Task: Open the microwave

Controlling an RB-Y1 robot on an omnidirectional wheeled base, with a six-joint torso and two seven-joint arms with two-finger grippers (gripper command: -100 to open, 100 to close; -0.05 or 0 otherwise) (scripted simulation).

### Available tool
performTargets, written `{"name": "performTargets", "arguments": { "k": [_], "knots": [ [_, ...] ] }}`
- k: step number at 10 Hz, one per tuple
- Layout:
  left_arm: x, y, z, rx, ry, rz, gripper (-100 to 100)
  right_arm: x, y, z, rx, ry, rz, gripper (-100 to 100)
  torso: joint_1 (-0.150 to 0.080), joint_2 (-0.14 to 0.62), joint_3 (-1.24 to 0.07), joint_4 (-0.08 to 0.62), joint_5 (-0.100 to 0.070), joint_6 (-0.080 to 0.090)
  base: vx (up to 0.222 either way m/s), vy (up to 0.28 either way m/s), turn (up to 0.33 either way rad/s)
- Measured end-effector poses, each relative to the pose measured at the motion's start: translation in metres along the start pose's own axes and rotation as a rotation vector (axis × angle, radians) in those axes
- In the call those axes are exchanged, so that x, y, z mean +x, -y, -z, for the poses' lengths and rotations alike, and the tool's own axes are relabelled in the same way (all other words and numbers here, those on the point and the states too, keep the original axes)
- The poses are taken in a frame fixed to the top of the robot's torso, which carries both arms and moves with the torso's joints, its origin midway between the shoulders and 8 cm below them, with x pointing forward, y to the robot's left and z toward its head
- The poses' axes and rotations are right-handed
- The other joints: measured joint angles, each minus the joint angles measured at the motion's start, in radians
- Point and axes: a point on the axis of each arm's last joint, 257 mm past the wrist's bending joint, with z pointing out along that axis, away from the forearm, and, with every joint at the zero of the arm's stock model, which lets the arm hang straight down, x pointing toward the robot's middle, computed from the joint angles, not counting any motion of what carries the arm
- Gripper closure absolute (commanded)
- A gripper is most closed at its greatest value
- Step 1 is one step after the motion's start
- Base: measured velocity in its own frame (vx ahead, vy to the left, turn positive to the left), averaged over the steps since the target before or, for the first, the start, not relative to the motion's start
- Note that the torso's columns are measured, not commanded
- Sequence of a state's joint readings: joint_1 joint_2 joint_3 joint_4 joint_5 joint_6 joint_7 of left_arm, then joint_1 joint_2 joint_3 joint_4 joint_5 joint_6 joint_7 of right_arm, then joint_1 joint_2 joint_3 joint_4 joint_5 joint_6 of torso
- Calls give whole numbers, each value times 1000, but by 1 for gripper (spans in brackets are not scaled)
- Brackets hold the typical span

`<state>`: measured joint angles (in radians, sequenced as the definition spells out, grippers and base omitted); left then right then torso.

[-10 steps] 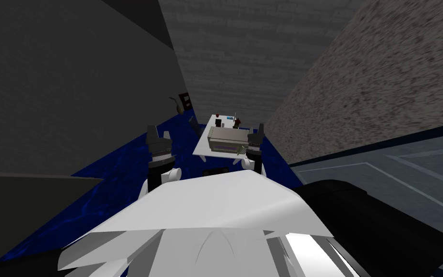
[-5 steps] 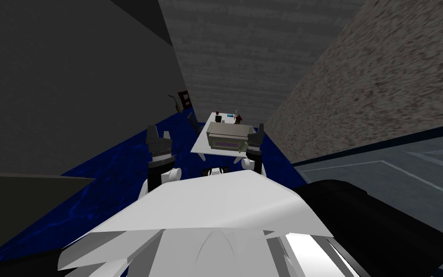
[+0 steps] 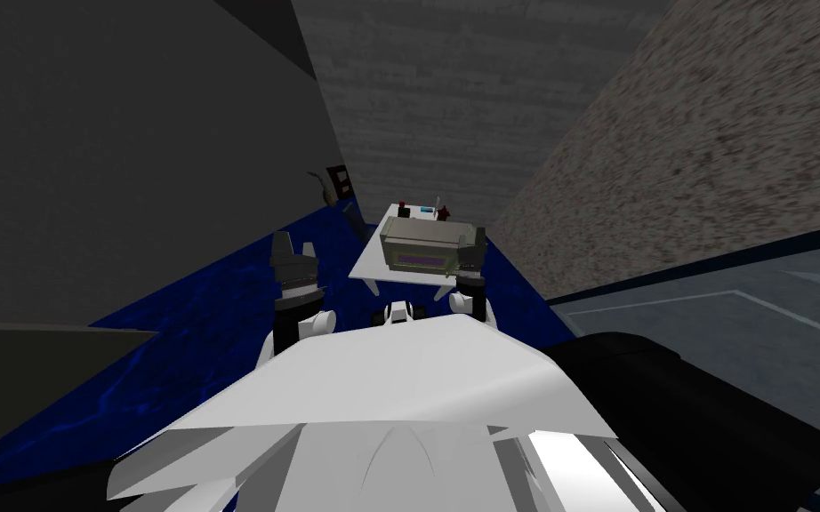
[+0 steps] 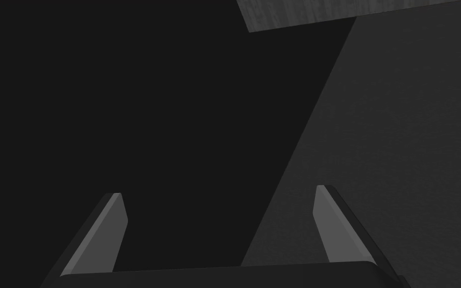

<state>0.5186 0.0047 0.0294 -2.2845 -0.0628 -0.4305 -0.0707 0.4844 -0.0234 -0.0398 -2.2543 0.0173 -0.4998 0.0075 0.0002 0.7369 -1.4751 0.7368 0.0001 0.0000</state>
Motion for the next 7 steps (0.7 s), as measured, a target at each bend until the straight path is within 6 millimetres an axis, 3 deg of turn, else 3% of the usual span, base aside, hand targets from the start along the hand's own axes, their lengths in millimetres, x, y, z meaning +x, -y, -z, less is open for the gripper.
{"name": "performTargets", "arguments": {
  "k": [7],
  "knots": [
    [0, 0, 0, 0, 0, 0, 0, 24, 36, 3, 46, -194, 355, -100, 0, 1, -1, 1, 0, 0, 9, 32, -72]
  ]
}}
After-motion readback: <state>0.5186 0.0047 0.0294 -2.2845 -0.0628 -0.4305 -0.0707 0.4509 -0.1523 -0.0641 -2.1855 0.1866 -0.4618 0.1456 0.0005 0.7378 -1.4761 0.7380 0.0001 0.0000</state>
